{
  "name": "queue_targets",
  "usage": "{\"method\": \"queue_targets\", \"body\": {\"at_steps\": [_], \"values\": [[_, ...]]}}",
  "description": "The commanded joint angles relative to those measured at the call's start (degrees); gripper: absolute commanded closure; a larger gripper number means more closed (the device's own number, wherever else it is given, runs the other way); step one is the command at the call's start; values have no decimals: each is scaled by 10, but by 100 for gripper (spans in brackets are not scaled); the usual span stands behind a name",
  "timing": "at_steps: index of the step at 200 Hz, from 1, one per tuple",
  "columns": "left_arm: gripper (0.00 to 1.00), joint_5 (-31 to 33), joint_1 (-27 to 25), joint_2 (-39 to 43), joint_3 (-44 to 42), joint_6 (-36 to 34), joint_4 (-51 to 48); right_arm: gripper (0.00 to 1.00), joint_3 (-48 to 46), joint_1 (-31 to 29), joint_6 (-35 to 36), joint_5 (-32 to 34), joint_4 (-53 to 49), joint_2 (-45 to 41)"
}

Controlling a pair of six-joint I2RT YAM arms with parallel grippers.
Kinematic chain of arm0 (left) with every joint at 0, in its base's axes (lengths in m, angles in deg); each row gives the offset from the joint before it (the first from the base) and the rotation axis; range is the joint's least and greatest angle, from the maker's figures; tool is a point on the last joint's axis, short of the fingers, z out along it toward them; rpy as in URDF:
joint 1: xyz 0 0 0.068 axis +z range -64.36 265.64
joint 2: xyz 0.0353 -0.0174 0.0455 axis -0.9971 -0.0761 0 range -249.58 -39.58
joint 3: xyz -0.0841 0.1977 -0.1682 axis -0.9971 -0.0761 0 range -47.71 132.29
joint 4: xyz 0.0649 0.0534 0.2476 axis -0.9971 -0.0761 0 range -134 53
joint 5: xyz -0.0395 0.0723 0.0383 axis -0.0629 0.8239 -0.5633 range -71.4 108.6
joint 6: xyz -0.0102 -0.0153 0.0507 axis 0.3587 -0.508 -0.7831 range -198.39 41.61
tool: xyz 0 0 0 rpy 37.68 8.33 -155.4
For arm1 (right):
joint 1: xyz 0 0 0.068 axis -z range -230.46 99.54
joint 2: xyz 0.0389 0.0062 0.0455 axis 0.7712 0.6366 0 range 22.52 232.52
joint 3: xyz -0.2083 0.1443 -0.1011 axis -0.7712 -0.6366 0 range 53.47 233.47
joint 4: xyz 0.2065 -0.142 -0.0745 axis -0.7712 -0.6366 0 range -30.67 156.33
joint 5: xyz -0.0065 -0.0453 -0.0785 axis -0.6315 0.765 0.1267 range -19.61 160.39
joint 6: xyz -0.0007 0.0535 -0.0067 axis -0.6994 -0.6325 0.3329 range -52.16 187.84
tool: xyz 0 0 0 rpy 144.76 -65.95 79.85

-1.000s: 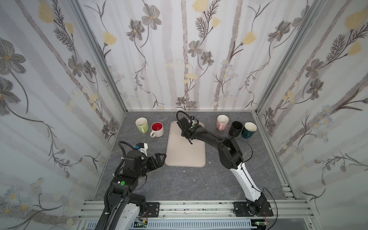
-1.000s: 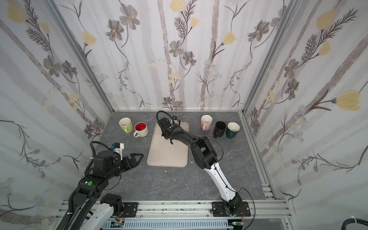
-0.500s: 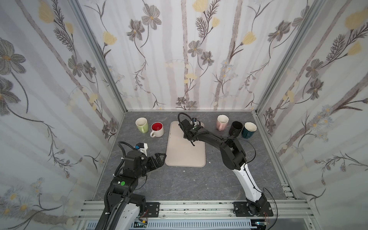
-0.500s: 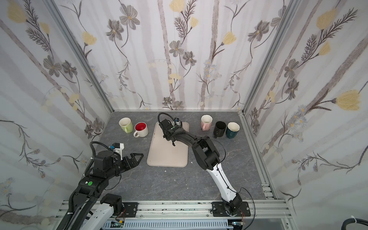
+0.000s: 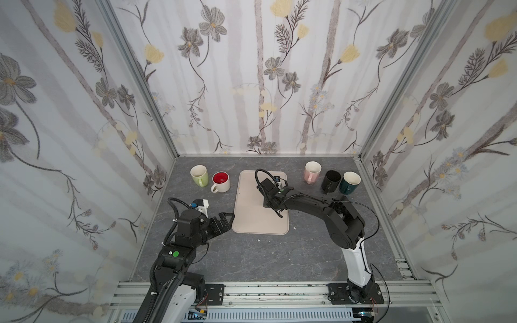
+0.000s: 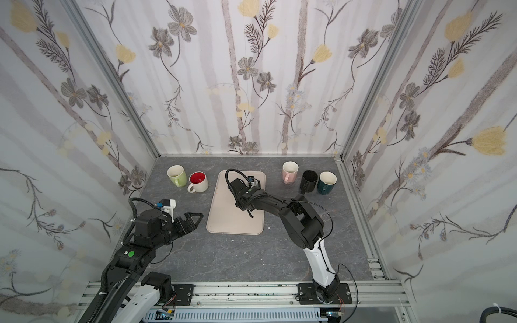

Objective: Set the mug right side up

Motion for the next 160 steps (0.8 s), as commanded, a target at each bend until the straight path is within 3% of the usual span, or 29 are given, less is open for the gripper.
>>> {"method": "queue_targets", "body": {"at_steps": [1,87,110,131,160], "values": [[0,-2,0,-9,2,5,42,94,-29,-5,2,-34,20,-23],[0,-6,-2,-33,-12,10,92,97,-124,-73,-30,-45,22,-85],[0,-14,-3,-43,-12,9,92,83,-132,-84,-37,-59,28,-93],[0,-3,-3,-39,-15,8,94,64,-131,-88,-38,-57,28,-101],[0,16,-2,-13,-22,7,90,58,-112,-87,-28,-46,17,-102]]}}
